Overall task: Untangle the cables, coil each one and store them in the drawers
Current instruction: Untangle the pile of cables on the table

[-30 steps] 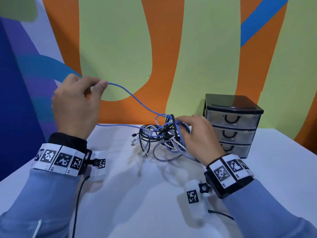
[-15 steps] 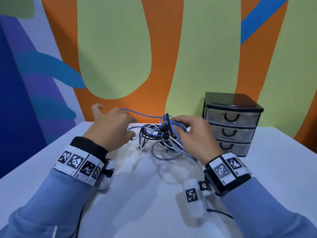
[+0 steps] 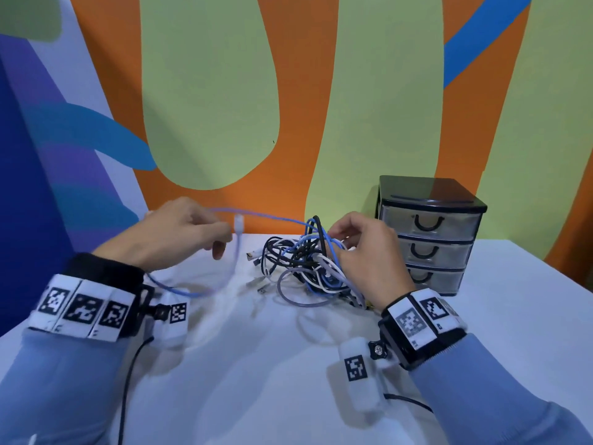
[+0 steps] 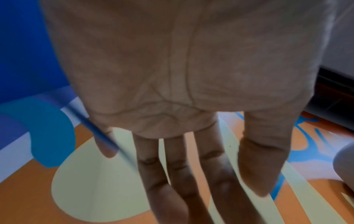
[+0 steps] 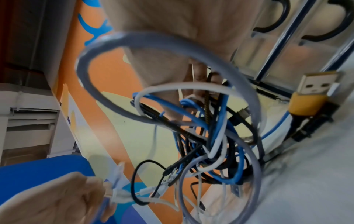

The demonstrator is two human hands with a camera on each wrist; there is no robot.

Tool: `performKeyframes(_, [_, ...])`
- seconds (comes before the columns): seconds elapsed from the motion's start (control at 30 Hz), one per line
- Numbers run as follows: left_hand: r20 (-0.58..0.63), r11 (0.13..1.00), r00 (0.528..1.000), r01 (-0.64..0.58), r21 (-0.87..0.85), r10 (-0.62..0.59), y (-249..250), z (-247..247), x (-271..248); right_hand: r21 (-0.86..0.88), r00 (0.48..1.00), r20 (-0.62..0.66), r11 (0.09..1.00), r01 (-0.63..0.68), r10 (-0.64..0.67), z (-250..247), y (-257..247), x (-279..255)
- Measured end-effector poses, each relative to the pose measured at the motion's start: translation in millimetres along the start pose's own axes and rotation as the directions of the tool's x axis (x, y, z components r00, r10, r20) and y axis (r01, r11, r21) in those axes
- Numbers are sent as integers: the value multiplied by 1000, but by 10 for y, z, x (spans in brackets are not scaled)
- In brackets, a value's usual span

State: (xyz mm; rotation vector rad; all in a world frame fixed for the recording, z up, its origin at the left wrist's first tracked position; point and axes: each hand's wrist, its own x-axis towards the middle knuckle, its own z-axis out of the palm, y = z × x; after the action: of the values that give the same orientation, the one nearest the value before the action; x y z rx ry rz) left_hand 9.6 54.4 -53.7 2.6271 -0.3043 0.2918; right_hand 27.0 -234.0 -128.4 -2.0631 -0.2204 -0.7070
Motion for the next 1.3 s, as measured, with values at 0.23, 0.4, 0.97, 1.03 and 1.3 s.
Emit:
performKeyframes(0.23, [-413,971,879,-207,122,239,116,148,56,-8,997,-38,998,67,-67,50,1,8])
performKeyframes(0.4, [-43,938,939,-336,87,340,106,476,195,34,994,32,995,99,-100,22,-74,-31])
performKeyframes(0.97, [-60,958,957,-278,73,283,277,600,88,22,960,279,1000,-16,9,12,42,-2])
performKeyframes(1.03, [-26,961,962,-269,61,271,304,620,84,140,956,292,988,-64,20,2,11,-8])
performKeyframes(1.3, [-56,970,973,-216,109,223,310,651,89,368,907,408,892,-264,101,-16,-35,-11])
